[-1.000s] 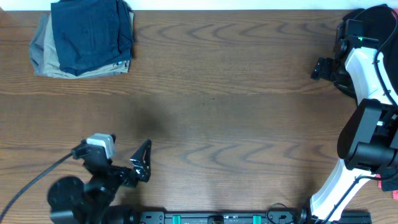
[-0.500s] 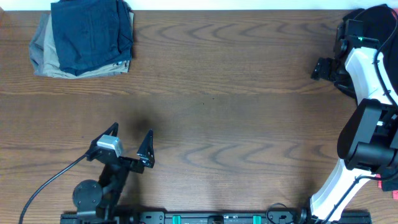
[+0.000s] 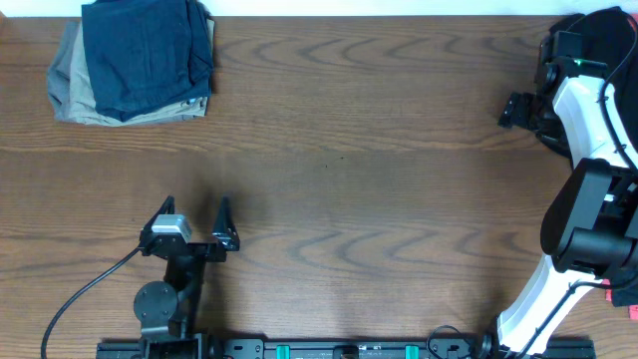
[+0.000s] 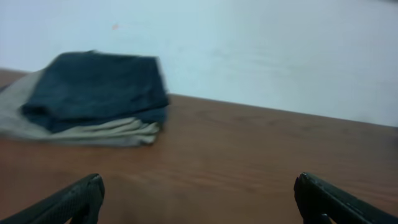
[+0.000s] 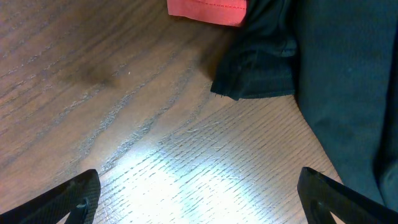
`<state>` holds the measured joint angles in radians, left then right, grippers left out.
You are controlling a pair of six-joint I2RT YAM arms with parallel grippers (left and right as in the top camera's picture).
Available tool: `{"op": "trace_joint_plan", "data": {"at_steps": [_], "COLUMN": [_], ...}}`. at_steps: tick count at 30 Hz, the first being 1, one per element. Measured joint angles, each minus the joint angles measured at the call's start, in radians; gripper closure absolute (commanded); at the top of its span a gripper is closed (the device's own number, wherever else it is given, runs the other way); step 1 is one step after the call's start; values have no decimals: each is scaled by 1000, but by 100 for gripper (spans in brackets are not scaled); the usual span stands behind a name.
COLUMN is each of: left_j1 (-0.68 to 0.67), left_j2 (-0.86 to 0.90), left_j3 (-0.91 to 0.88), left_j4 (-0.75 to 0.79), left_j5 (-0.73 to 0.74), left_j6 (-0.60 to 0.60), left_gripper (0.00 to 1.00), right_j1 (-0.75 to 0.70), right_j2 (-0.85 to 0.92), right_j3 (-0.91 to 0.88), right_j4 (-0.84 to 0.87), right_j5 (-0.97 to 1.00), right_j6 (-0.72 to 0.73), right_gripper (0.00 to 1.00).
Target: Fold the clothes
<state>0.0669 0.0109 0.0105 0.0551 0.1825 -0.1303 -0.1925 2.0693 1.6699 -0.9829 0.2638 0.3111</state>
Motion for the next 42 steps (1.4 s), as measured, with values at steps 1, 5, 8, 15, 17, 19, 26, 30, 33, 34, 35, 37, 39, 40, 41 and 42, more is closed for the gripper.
{"op": "trace_joint_plan", "data": {"at_steps": [1, 5, 8, 15, 17, 19, 26, 30, 33, 34, 35, 37, 39, 40, 41, 42], "left_j1": [5, 23, 41, 49, 49, 49, 49, 49, 49, 49, 49, 49, 49, 49, 49, 49], "left_j2": [0, -1, 0, -1, -1, -1, -1, -1, -1, -1, 0, -1, -1, -1, -1, -1], "left_j3": [-4, -4, -3, 2, 2, 2, 2, 2, 2, 2, 2, 2, 2, 2, 2, 2], "left_j4": [-3, -19, -58, -75, -75, -75, -75, -75, -75, -75, -75, -75, -75, -75, -75, -75], "left_j5": [-18, -86, -114, -130, -130, -130, -130, -130, -130, -130, -130, -130, -130, -130, -130, -130], "left_j6": [0, 0, 0, 0, 0, 0, 0, 0, 0, 0, 0, 0, 0, 0, 0, 0], "left_gripper": [2, 2, 2, 2, 2, 2, 2, 2, 2, 2, 2, 2, 2, 2, 2, 2], "right_j1": [0, 0, 0, 0, 0, 0, 0, 0, 0, 0, 0, 0, 0, 0, 0, 1], "right_j2": [0, 0, 0, 0, 0, 0, 0, 0, 0, 0, 0, 0, 0, 0, 0, 0], "right_j3": [0, 0, 0, 0, 0, 0, 0, 0, 0, 0, 0, 0, 0, 0, 0, 0], "right_j4": [0, 0, 0, 0, 0, 0, 0, 0, 0, 0, 0, 0, 0, 0, 0, 0], "right_j5": [0, 0, 0, 0, 0, 0, 0, 0, 0, 0, 0, 0, 0, 0, 0, 0], "right_j6": [0, 0, 0, 0, 0, 0, 0, 0, 0, 0, 0, 0, 0, 0, 0, 0], "right_gripper": [1, 1, 1, 1, 1, 1, 1, 1, 1, 1, 1, 1, 1, 1, 1, 1]}}
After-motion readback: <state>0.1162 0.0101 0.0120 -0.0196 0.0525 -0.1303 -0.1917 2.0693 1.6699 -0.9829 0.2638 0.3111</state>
